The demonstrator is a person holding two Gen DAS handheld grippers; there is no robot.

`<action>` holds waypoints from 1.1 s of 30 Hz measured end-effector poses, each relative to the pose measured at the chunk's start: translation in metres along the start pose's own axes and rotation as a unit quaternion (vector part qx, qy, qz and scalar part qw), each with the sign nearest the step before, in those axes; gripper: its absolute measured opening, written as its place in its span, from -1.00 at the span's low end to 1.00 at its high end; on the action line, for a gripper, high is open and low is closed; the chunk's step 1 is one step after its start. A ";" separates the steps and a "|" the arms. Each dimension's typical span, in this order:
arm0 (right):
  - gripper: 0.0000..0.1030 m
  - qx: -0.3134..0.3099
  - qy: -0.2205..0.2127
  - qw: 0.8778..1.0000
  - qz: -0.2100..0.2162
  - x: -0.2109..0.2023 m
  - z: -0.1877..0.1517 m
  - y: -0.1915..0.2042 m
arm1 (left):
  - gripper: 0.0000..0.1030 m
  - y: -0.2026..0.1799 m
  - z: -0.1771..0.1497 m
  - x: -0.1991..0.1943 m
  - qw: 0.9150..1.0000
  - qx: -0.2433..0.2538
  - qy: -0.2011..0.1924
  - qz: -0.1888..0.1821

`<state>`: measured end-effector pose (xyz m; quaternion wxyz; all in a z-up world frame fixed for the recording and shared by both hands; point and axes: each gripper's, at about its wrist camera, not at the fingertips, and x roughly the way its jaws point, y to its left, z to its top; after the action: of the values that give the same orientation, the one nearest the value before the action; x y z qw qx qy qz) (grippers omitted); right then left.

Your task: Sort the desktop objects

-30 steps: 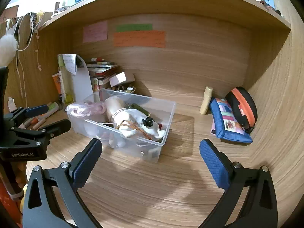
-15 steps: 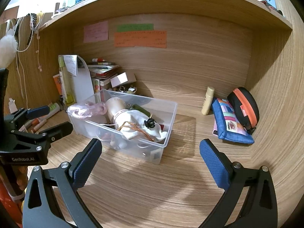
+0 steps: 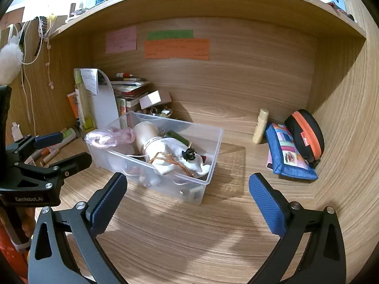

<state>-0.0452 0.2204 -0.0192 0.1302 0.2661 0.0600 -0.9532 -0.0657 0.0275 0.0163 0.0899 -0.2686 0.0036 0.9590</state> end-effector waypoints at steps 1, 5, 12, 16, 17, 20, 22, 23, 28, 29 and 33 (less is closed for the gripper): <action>0.99 0.000 0.000 1.000 0.000 0.000 0.000 0.000 | 0.98 0.000 0.000 0.000 1.000 -0.001 0.000 -0.001; 0.99 0.000 0.000 1.000 0.001 0.000 0.000 0.000 | 0.98 -0.001 0.000 0.000 1.000 -0.002 0.000 -0.001; 0.99 0.000 0.000 1.000 0.003 0.000 0.000 0.000 | 0.98 0.000 0.000 0.001 1.000 -0.002 -0.001 -0.002; 0.99 0.001 0.001 1.000 0.003 0.001 0.000 0.000 | 0.98 -0.002 -0.001 0.002 1.000 0.000 0.005 -0.005; 0.99 0.002 0.001 1.000 0.003 0.001 0.000 0.000 | 0.98 -0.003 -0.002 0.003 1.000 0.001 0.009 -0.008; 0.99 0.005 0.002 1.000 0.007 0.001 0.001 0.000 | 0.98 -0.006 -0.003 0.006 1.000 0.005 0.014 -0.013; 0.99 0.006 0.003 1.000 0.007 0.001 0.001 -0.001 | 0.98 -0.007 -0.004 0.007 1.000 0.007 0.016 -0.015; 0.99 0.006 0.003 1.000 0.007 0.001 0.001 -0.001 | 0.98 -0.007 -0.005 0.008 1.000 0.008 0.018 -0.016; 0.99 0.008 0.003 1.000 0.007 0.001 0.001 -0.002 | 0.98 -0.008 -0.007 0.010 1.000 0.004 0.016 -0.014; 0.99 0.009 0.003 1.000 0.006 0.002 0.002 -0.002 | 0.98 -0.007 -0.006 0.010 1.000 0.002 0.014 -0.013; 0.99 0.014 0.007 1.000 0.007 0.003 0.002 -0.004 | 0.98 -0.006 -0.007 0.008 1.000 -0.001 0.002 -0.014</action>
<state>-0.0500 0.2228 -0.0189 0.1325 0.2749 0.0453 -0.9512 -0.0675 0.0341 0.0063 0.1034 -0.2708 -0.0014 0.9571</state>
